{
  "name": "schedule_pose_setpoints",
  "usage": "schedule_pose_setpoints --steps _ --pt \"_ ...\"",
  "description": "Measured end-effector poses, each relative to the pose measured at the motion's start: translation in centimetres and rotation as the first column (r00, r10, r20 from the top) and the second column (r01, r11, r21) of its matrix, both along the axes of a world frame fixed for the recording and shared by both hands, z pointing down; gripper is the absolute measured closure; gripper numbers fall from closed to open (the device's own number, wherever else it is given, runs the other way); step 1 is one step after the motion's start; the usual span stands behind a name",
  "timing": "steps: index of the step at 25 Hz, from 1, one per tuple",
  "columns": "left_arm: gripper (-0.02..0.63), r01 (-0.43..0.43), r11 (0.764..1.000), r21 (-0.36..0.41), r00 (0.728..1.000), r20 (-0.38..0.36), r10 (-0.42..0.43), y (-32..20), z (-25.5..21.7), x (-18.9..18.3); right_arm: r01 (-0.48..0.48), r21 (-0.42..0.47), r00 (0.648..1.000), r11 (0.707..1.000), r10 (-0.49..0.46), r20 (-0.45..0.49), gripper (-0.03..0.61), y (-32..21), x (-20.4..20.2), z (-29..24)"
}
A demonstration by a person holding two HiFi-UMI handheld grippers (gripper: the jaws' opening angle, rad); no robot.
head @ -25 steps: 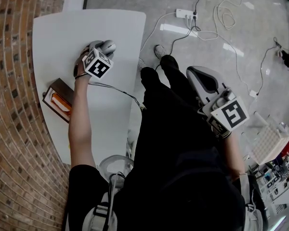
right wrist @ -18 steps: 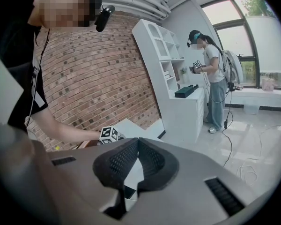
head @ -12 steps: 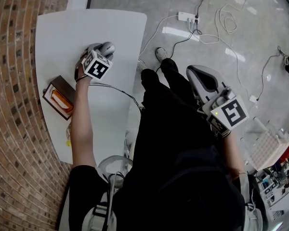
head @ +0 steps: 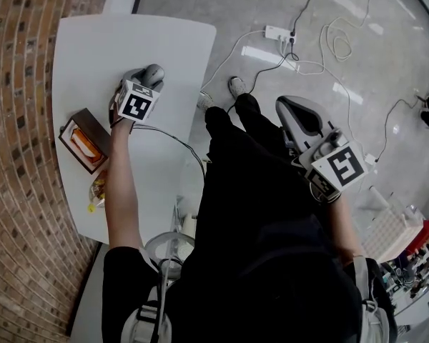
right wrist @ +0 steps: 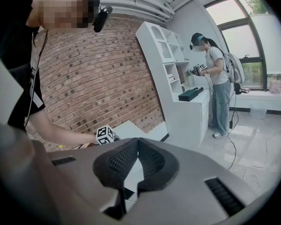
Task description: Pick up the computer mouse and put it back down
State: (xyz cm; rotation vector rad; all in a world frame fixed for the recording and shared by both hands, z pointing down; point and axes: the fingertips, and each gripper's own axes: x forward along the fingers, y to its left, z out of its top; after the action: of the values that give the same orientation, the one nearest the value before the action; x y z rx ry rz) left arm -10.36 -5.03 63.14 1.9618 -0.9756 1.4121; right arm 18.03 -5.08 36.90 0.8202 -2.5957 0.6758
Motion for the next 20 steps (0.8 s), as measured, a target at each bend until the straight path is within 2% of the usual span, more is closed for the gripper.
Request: schedule_pose_setpoints --steps 5,10,13,17,20 --pt "0.331 0.050 0.999 0.020 0.999 0.008 -0.050 0.3 -0.7 0.1 0.039 0.007 0.999 0.999 -0.039 0.008 0.561 -0.9 0.6 0.0" --pt "0.331 0.159 0.986 0.053 0.987 -0.024 -0.158 0.8 -2.2 -0.1 0.077 0.009 0.996 0.997 -0.078 0.036 0.561 -1.9 0.8 -0.5" --pt "0.331 0.230 0.970 0.075 0.972 -0.073 -0.224 1.2 -3.2 -0.1 0.111 0.015 0.992 0.994 -0.111 0.054 0.563 -2.5 0.4 -0.8" --pt "0.331 0.331 0.938 0.103 0.937 -0.152 -0.314 1.6 -4.6 -0.4 0.155 0.021 0.985 0.988 -0.156 0.069 0.563 -3.1 -0.3 -1.0" --pt "0.331 0.386 0.914 0.123 0.911 -0.203 -0.358 2.2 -5.9 -0.6 0.188 0.028 0.975 0.982 -0.190 0.117 0.563 -3.3 -1.5 -1.8"
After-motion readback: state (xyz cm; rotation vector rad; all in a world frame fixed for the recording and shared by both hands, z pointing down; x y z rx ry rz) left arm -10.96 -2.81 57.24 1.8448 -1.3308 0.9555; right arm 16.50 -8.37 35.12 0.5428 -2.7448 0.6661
